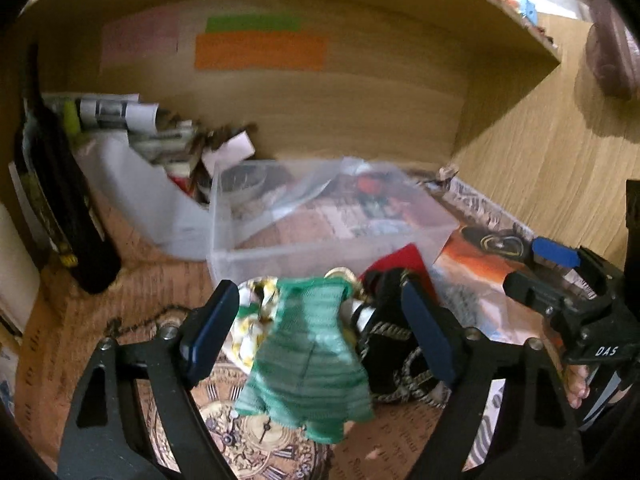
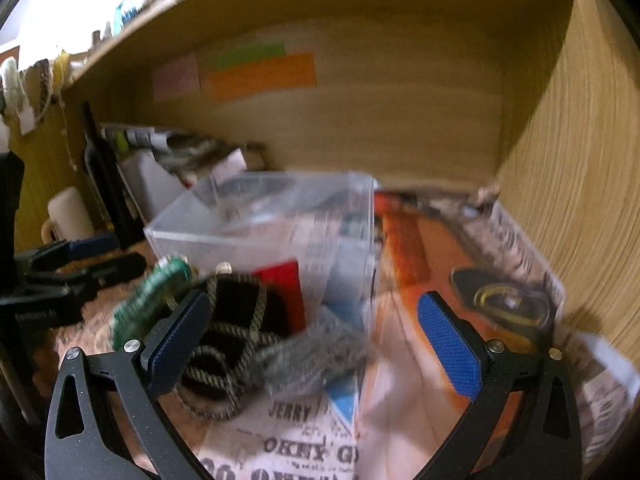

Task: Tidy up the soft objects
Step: 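Grasp the green striped glove with the left tool while the right tool grasps the bagged steel wool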

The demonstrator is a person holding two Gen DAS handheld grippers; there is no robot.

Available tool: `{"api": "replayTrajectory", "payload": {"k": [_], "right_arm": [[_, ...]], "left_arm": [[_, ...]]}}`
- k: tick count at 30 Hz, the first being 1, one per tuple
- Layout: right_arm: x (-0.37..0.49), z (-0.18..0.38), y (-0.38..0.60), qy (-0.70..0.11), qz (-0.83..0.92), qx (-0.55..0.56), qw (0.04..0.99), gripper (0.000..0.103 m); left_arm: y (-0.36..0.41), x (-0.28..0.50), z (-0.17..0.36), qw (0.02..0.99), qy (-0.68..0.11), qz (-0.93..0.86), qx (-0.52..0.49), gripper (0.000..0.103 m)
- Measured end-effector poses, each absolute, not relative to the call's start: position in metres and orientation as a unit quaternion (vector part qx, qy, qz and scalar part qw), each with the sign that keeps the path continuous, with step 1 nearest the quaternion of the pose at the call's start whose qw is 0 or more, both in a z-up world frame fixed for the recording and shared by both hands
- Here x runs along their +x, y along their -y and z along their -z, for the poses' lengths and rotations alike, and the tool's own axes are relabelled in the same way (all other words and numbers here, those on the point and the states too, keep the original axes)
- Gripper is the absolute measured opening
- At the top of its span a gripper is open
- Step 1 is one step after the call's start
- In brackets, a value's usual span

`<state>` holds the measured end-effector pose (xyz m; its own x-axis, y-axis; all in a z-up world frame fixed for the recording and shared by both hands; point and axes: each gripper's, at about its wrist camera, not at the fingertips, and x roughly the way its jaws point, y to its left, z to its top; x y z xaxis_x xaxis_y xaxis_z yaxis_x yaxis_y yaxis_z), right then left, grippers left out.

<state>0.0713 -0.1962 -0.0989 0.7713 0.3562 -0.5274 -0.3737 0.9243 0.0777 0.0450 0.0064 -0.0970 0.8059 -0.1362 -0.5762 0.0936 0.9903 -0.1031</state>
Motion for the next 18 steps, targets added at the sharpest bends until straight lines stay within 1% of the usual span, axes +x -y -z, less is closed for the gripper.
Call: {"api": "replayTrajectory", "payload": {"k": [2,4,5,6,7,12,14,16,18], "right_arm": [[0.074,0.107,0.197,-0.289,-0.193,-0.016,0.938,0.098],[0.077,0.114,0.198,-0.302,-0.195,-0.013,0.933,0.093],[0.079,0.116,0.198,-0.309,-0.195,-0.01,0.931,0.091],[0.081,0.119,0.199,-0.317,-0.196,-0.007,0.928,0.087],[0.083,0.122,0.2,-0.323,-0.198,-0.003,0.925,0.084],[0.089,0.136,0.197,-0.353,-0.206,0.007,0.913,0.074],[0.091,0.141,0.194,-0.363,-0.205,0.003,0.909,0.067],[0.094,0.146,0.194,-0.373,-0.209,0.002,0.904,0.056],[0.095,0.15,0.195,-0.381,-0.21,0.005,0.901,0.049]], "left_arm": [[-0.011,0.047,0.105,0.946,-0.318,0.059,-0.04,0.079],[-0.014,0.05,0.114,0.939,-0.335,0.062,-0.044,0.066],[-0.015,0.052,0.117,0.936,-0.344,0.064,-0.045,0.064],[-0.016,0.054,0.121,0.933,-0.352,0.065,-0.045,0.062],[-0.017,0.055,0.125,0.93,-0.358,0.065,-0.046,0.062],[-0.022,0.061,0.139,0.921,-0.377,0.079,-0.061,0.062],[-0.021,0.061,0.141,0.921,-0.376,0.084,-0.062,0.059],[-0.021,0.062,0.142,0.921,-0.374,0.089,-0.061,0.057],[-0.021,0.062,0.144,0.921,-0.373,0.094,-0.062,0.053]]}}
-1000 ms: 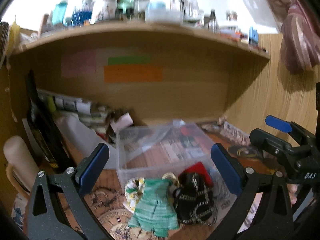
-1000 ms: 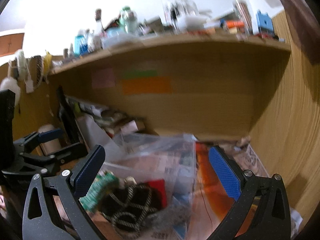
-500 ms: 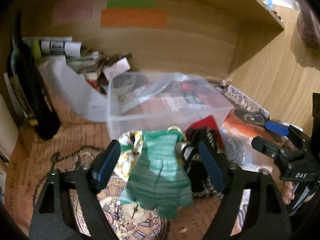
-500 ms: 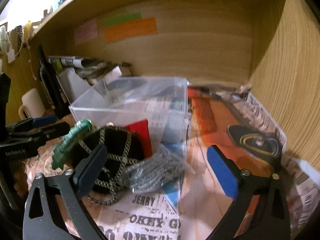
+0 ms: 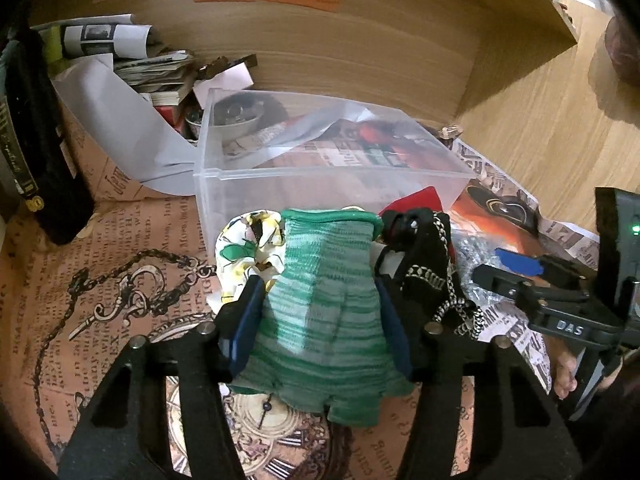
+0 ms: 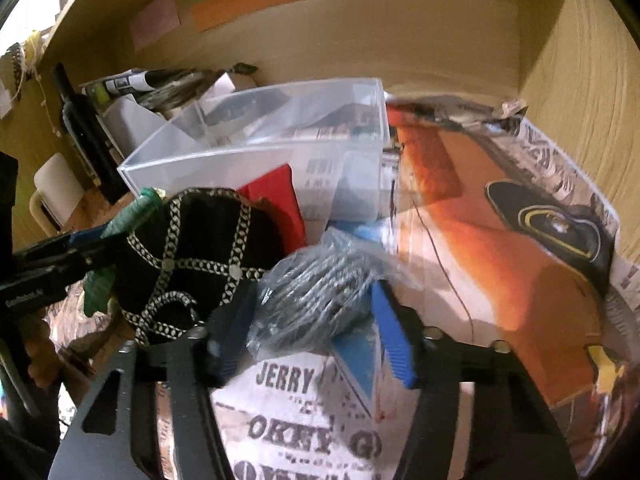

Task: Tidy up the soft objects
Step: 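Grasp the green striped glove with the left tool while the right tool grasps the bagged steel wool, then lift the glove into the clear box with the left tool while the right tool carries the steel-wool bag in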

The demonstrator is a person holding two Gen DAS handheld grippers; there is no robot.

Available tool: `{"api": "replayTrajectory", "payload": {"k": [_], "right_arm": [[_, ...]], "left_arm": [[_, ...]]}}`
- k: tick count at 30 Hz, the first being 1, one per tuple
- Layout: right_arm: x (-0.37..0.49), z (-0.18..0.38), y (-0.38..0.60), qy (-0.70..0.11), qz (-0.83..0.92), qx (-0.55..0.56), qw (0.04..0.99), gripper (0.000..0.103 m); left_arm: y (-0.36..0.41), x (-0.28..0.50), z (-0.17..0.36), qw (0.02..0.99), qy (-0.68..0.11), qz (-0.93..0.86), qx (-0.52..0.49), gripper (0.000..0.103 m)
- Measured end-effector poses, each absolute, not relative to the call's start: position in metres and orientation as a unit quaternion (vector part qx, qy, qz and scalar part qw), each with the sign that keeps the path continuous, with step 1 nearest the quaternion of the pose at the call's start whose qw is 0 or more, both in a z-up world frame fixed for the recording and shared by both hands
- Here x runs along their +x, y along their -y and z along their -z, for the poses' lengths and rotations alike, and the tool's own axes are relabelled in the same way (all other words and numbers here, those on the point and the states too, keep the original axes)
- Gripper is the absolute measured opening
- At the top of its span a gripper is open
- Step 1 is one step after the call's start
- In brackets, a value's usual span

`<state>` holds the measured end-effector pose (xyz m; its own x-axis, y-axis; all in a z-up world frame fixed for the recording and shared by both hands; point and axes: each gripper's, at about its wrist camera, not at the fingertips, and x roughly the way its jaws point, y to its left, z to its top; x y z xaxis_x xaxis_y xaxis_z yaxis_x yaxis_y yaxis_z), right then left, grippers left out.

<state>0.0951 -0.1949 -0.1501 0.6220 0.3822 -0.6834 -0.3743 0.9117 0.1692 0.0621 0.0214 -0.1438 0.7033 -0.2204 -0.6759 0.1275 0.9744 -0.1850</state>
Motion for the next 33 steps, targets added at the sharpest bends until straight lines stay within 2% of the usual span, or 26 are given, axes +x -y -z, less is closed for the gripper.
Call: {"api": "replayTrajectory", "payload": {"k": [6,9,21,33], "right_arm": [[0.093,0.15,0.201,-0.38,-0.208,0.015,0.901,0.031],[0.091,0.146,0.204,-0.374,-0.207,0.018,0.904,0.026],[0.078,0.099,0.208,-0.299,-0.217,0.015,0.929,0.024],[0.095,0.049,0.179,-0.213,-0.247,-0.009,0.945,0.024]], "left_arm": [[-0.018,0.059,0.143,0.923,-0.368,0.101,-0.057,0.039],[-0.017,0.055,0.139,0.925,-0.363,0.102,-0.055,0.032],[-0.021,0.047,0.105,0.945,-0.311,0.093,-0.05,0.029],[-0.03,0.078,0.054,0.963,-0.257,0.069,-0.044,0.029]]}}
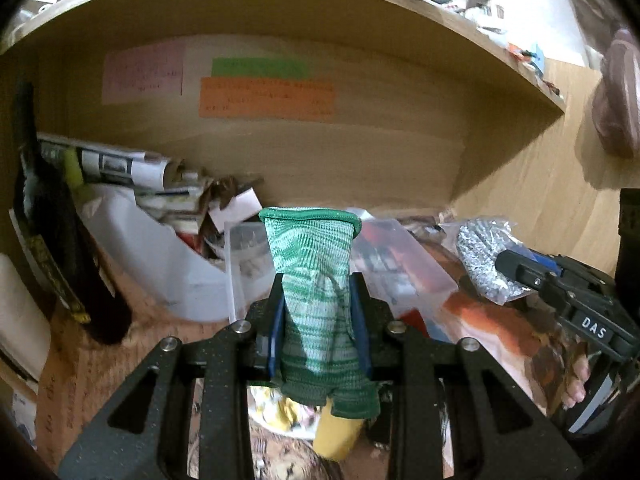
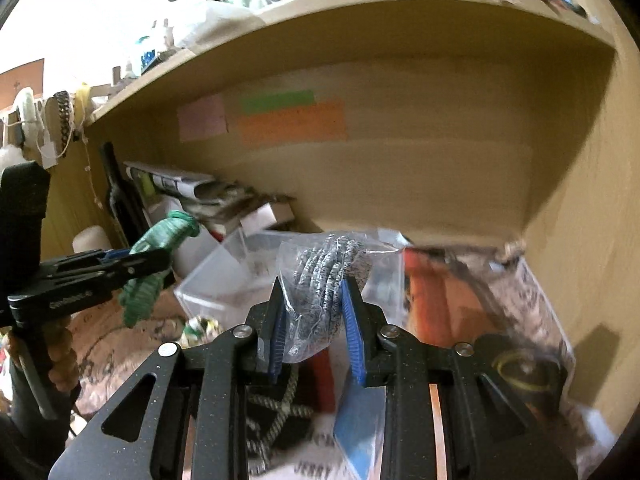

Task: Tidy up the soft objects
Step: 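Lift the glove into the clear box with the left tool while the right tool carries the steel-wool bag in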

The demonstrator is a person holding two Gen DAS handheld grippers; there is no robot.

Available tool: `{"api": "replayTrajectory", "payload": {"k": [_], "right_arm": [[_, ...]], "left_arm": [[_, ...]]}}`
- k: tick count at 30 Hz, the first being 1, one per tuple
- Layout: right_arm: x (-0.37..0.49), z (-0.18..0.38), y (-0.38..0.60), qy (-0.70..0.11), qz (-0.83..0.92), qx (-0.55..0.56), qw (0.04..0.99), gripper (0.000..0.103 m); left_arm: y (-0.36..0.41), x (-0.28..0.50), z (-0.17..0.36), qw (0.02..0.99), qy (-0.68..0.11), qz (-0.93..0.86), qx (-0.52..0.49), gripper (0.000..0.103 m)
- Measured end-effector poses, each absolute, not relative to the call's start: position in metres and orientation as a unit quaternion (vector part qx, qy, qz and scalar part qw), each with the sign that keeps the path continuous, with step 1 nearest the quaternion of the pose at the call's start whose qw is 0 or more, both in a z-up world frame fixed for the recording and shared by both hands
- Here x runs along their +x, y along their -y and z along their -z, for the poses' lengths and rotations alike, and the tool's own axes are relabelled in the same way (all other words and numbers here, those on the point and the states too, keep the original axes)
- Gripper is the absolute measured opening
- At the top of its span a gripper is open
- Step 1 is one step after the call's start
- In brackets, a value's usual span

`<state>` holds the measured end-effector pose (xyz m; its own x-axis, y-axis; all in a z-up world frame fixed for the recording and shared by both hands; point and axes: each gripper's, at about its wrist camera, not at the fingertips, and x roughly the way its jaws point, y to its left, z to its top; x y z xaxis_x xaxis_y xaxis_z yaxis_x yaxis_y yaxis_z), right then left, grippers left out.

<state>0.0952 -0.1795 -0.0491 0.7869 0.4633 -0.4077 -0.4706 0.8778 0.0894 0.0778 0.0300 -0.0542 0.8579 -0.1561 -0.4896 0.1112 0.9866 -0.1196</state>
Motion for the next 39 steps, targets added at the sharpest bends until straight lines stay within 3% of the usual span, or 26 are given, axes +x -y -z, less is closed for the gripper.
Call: {"api": "replayTrajectory", "payload": {"k": [10,29,33,35,39], "right_arm": [[0.139,0.045,0.151,-0.222,-0.257,-0.03,0.94,0.024],[0.223,0.117,0.118,-0.37,-0.241,-0.073,0.894,0.024],[0.229,0.125,0.118,-0.382,-0.235,-0.078,0.891,0.025],[0.228,0.126,0.118,-0.382,-0.233,-0.081,0.891,0.027],[0.222,0.117,0.122,-0.365,-0.229,-0.08,0.899,0.05]], "left_arm": [[-0.028,0.136,0.052,0.96,-0.276,0.038,-0.021,0.029],[-0.025,0.225,0.119,0.908,-0.418,0.023,-0.001,0.03],[-0.023,0.225,0.12,0.909,-0.417,0.02,0.007,0.044],[-0.023,0.225,0.118,0.911,-0.412,0.02,0.007,0.05],[-0.027,0.215,0.107,0.917,-0.399,0.02,-0.001,0.055]]}}
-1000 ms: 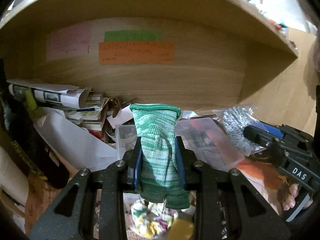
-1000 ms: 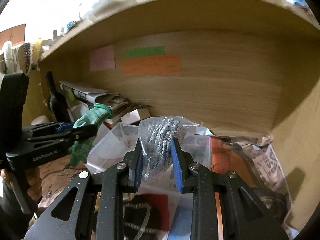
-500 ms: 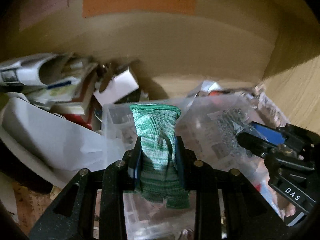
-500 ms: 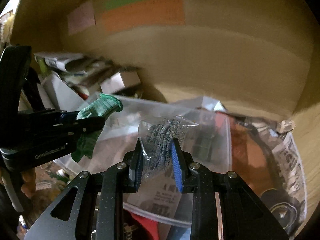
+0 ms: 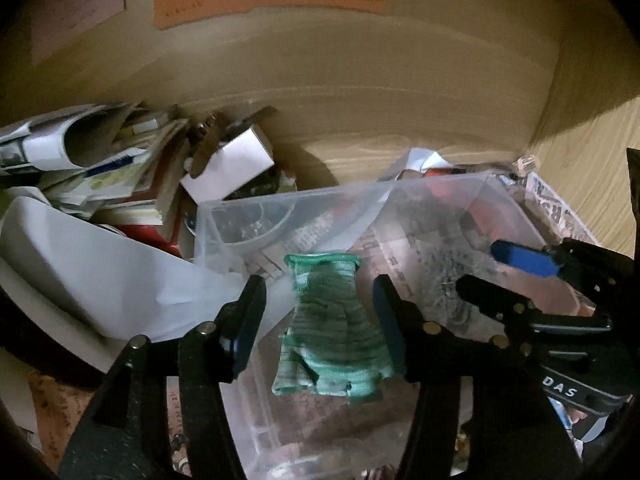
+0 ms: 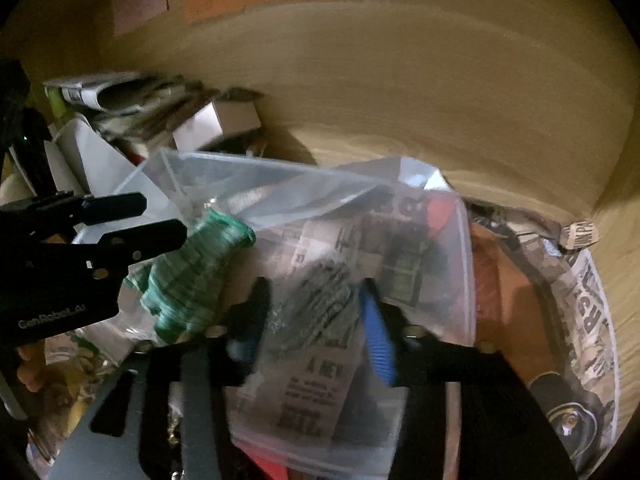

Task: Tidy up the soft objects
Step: 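Lift the glove into the clear box with the left tool while the right tool carries the steel-wool bag in, then grasp the yellow sponge with the left tool while the right tool grasps the black-and-white cord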

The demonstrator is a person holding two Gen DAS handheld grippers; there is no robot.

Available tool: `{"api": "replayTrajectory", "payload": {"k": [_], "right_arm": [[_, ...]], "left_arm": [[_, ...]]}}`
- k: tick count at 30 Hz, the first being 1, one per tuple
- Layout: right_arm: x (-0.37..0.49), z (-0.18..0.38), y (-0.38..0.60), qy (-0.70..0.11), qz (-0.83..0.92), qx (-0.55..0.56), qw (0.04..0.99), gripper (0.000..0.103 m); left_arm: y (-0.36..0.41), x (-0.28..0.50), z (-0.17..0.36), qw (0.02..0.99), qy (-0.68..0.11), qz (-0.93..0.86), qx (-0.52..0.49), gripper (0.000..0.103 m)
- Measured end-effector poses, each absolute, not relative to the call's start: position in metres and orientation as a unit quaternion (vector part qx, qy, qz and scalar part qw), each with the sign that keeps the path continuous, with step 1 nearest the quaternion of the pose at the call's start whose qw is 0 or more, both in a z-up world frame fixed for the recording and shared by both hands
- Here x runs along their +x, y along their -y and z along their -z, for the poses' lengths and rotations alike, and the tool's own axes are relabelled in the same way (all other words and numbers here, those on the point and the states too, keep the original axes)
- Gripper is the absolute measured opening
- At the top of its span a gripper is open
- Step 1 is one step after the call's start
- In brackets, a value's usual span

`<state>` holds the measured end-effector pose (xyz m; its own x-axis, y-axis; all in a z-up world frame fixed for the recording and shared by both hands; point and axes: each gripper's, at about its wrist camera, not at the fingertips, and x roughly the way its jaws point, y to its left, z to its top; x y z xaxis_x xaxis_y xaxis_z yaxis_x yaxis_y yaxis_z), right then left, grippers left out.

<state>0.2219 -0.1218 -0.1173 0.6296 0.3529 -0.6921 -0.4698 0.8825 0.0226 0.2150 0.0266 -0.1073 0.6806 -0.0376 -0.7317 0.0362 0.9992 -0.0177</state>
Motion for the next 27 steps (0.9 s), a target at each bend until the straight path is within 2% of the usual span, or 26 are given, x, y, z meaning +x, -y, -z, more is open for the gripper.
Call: {"api": "replayTrajectory", "payload": {"k": [5,7,16,27], "right_arm": [[0.203,0.091,0.129,-0.325,-0.236,-0.074,0.913,0.054],[0.19,0.079,0.135,-0.305,-0.24,-0.069,0.919,0.06],[0.132,0.049,0.153,-0.241,-0.26,-0.059,0.933,0.062],[0.086,0.078,0.16,-0.271,-0.286,-0.034,0.919,0.063]], "left_arm": [[-0.03,0.191,0.087,0.929,-0.368,0.026,-0.006,0.055],[-0.031,0.179,0.079,0.935,-0.354,0.029,-0.007,0.06],[-0.035,0.112,0.052,0.954,-0.298,0.033,-0.005,0.069],[-0.034,0.064,0.084,0.941,-0.335,0.039,-0.01,0.069]]}}
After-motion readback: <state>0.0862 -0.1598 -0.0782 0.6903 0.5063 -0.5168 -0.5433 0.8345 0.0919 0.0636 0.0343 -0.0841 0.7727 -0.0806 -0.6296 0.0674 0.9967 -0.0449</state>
